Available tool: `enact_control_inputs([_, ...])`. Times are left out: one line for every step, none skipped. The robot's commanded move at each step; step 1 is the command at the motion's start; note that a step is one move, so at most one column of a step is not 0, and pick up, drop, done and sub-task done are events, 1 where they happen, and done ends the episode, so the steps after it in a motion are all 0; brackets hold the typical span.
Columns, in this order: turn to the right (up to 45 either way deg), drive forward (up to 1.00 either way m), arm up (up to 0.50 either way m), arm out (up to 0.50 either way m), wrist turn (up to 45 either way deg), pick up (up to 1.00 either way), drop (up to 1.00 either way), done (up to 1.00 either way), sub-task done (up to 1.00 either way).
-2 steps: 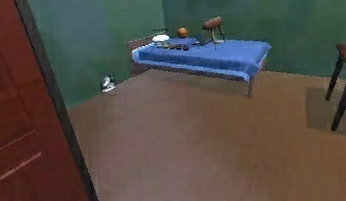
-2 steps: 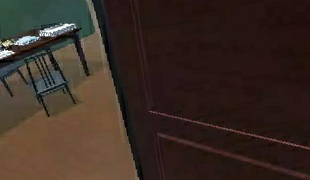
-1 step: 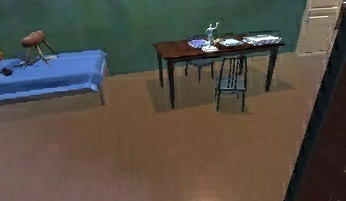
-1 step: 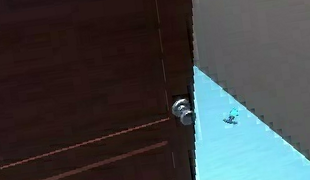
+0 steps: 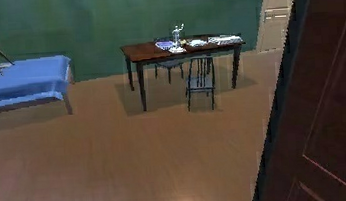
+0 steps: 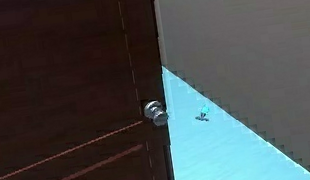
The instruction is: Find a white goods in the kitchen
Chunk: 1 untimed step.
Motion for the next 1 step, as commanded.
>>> enact_control_inputs([0.0,0.85,0.00,0.00,0.0,0.00,0.00,0.00,0.00])
